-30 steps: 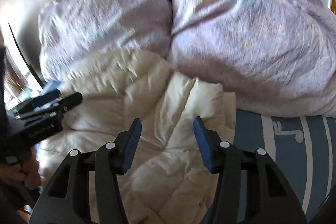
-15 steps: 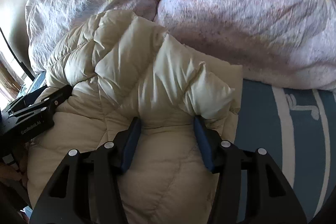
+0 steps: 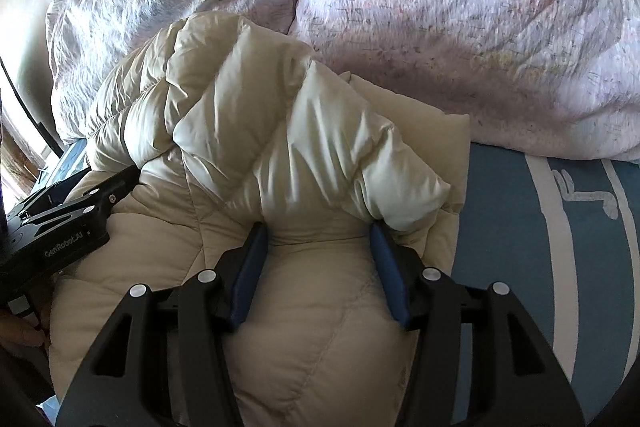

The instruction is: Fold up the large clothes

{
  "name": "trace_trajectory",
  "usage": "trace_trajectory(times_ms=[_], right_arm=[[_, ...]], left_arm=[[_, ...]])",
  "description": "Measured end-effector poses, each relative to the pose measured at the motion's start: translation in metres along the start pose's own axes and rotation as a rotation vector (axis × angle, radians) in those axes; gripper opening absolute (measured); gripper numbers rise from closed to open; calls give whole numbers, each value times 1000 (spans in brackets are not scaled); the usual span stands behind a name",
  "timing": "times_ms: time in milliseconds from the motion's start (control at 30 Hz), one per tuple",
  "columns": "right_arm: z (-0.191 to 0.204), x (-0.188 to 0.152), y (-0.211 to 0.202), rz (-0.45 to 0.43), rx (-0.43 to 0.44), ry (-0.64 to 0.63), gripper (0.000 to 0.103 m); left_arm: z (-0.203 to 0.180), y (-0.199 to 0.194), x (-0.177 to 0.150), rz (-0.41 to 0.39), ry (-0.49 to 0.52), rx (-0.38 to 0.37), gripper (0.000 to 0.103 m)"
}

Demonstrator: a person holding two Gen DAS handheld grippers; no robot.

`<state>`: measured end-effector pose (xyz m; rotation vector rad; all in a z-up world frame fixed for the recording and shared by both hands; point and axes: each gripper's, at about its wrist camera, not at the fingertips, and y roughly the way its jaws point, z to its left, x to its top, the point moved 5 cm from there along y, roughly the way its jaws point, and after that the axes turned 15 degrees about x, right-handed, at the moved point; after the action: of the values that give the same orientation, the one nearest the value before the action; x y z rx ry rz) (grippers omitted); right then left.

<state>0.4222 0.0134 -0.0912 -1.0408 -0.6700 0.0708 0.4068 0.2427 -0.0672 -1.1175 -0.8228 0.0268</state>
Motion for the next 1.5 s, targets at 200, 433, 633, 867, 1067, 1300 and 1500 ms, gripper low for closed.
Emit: trace_trajectory(times_ms=[200, 433, 633, 867, 1067, 1300, 1500], right_arm=[[2, -3, 2, 2, -4, -5, 56], [3, -1, 5, 4, -13, -9, 56], [5, 1, 9, 12, -25, -13, 56], [10, 15, 4, 110, -70, 25, 62], [33, 1, -58, 79, -94, 104, 86], [74, -46, -127, 15, -100, 57, 93], [83, -86, -143, 25, -72, 79, 93]], left_arm=[[2, 6, -2, -1, -9, -5, 86], [3, 7, -4, -8, -11, -6, 87], [4, 9, -4, -10, -12, -11, 87], [8, 2, -3, -5, -4, -11, 89], [34, -48, -19, 9, -25, -33, 89], [68, -122, -76, 31, -34, -79, 90], [75, -152, -117, 97, -61, -97, 90]])
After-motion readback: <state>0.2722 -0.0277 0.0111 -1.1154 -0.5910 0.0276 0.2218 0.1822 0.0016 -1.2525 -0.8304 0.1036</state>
